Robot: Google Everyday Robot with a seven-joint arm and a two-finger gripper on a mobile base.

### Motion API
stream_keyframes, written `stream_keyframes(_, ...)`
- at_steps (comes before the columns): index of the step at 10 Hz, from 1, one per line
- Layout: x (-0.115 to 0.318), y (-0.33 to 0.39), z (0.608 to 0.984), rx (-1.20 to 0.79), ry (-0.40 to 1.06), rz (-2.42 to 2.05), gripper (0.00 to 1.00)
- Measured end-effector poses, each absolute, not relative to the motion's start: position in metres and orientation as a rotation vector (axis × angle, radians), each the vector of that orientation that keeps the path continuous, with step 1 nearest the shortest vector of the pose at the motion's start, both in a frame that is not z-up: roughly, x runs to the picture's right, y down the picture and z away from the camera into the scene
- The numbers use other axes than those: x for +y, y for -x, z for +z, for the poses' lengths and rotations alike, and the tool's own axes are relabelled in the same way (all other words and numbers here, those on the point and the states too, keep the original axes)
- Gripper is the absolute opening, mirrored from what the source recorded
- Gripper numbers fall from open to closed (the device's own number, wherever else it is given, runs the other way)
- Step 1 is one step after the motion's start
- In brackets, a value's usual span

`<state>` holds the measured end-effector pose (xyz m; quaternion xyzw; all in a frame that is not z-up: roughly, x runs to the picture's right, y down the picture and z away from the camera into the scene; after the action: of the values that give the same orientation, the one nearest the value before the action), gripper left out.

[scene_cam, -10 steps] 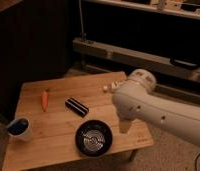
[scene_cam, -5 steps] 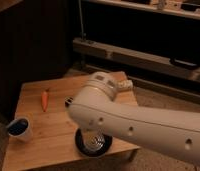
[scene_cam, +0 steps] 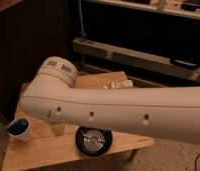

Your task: Move the arm in a circular motion

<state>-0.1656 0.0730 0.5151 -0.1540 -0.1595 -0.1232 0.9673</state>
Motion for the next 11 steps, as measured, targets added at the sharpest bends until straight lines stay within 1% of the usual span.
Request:
stream_keyframes(3,0.038,0.147,0.540,-0.297,0.307,-0.212,0.80)
stream_keyframes(5,0.012,0.120,0.564,-0.270,0.314,-0.162,0.80)
stream_keyframes(8,-0.024,0.063,0.604,-0.211,0.331,-0.059,0.80)
stream_keyframes(9,-0.037,0.031,0.623,-0.177,0.344,0.001,0.80)
stream_keyframes(11,-0.047,-0.025,0.646,-0.122,0.361,0.097,0.80)
